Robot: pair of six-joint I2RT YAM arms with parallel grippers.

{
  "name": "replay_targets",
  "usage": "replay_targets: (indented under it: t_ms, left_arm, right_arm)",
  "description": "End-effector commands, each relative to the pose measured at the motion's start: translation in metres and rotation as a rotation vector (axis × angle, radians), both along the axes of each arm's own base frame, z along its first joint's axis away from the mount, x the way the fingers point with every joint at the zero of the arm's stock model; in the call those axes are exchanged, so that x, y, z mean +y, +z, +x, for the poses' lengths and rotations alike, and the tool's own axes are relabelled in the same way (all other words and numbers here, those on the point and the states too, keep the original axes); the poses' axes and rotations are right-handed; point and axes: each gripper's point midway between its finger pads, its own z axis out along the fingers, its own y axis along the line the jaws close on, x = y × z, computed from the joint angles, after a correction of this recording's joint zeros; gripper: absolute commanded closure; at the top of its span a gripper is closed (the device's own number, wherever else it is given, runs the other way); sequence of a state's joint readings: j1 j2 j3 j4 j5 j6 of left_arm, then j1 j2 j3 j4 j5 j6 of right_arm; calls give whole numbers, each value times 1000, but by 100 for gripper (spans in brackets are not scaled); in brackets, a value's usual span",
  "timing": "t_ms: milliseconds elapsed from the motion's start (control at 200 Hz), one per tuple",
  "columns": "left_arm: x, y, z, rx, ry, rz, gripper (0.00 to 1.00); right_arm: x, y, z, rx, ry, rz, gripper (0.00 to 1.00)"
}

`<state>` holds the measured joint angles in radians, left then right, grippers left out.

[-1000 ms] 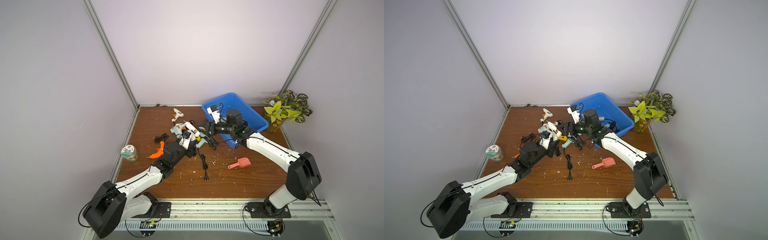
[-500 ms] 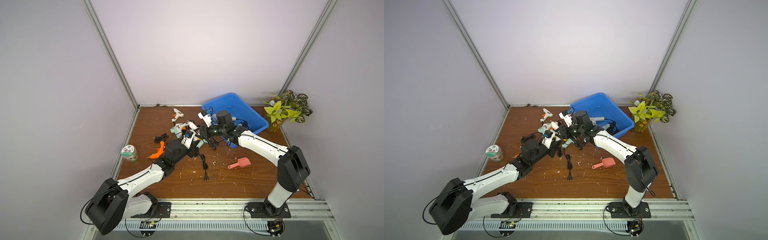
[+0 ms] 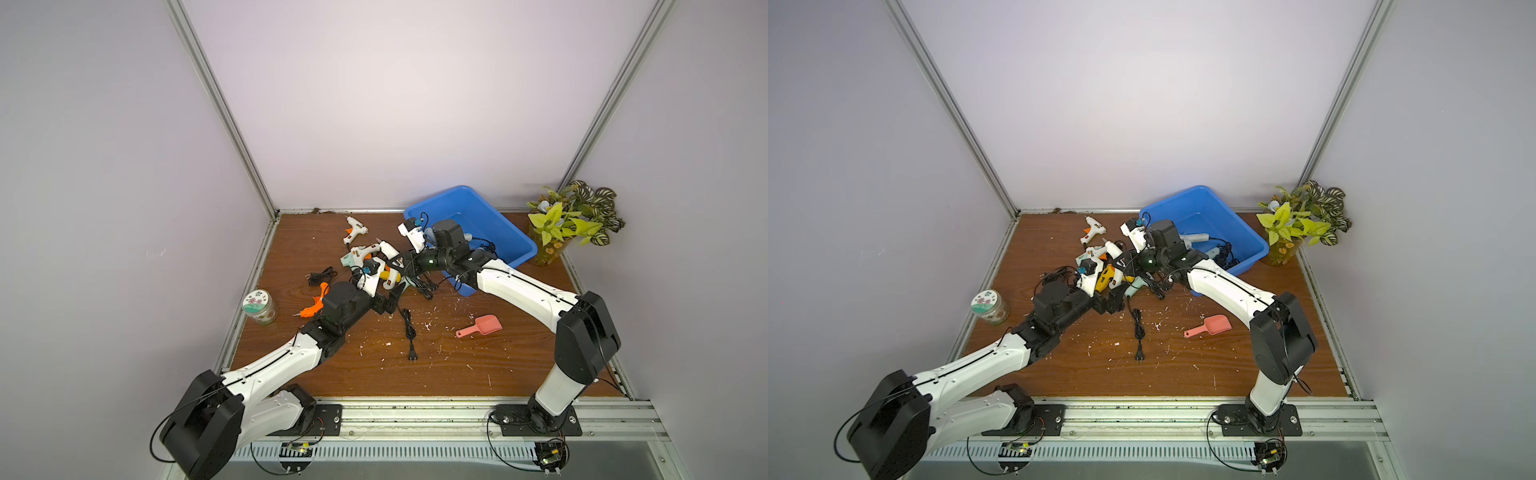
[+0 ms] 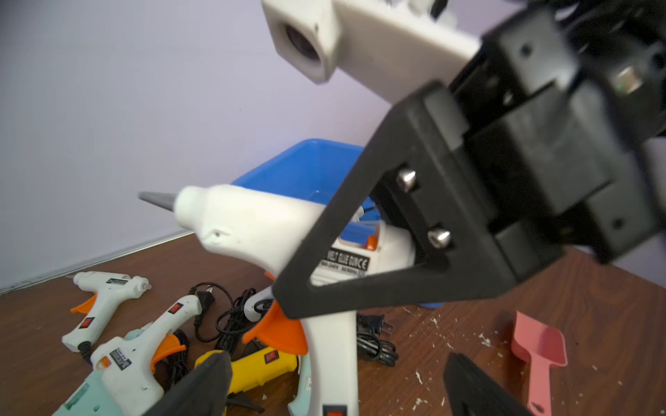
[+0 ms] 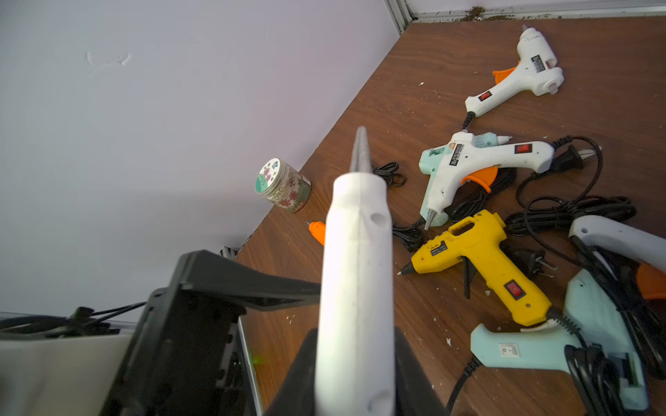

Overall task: Put the hot melt glue gun into the storage box
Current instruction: Place the hot melt adhesive gun in the storage box.

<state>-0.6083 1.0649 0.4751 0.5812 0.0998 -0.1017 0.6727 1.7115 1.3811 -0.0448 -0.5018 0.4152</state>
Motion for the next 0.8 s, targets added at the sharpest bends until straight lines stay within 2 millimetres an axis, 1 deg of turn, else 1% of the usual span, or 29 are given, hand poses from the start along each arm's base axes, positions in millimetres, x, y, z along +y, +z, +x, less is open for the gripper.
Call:
replay_targets:
  t_ms: [0, 95, 200, 310, 415, 475, 540, 631, 716, 796]
  left_arm:
    - [9, 33, -15, -84, 5, -118, 0]
    - [27, 46, -24, -126, 50, -192, 0]
    - [44, 56, -32, -149, 109, -236, 0]
    - [59, 58, -35, -160, 167, -249, 0]
    - [69, 54, -33, -151, 221, -243, 0]
    - [71, 49, -31, -137, 241, -229, 0]
    - [73, 44, -27, -118, 263, -215, 1]
    - [75, 35, -21, -87, 298, -196, 0]
    - [79, 25, -13, -44, 348, -179, 0]
    - [89, 16, -4, 5, 432, -152, 0]
  right_arm:
    - [-15, 74, 10, -148, -38, 92, 100]
    - [-29, 99, 22, -191, -86, 114, 100]
    - [-55, 125, 43, -233, -176, 141, 100]
    - [-94, 148, 71, -256, -300, 192, 100]
    - [-131, 170, 90, -296, -384, 266, 100]
    - [-151, 181, 100, -329, -433, 304, 100]
    - [-174, 187, 112, -362, -507, 332, 100]
    - [-203, 187, 127, -386, -595, 387, 100]
    - [-226, 180, 140, -397, -663, 433, 100]
    - [-238, 169, 155, -390, -697, 439, 100]
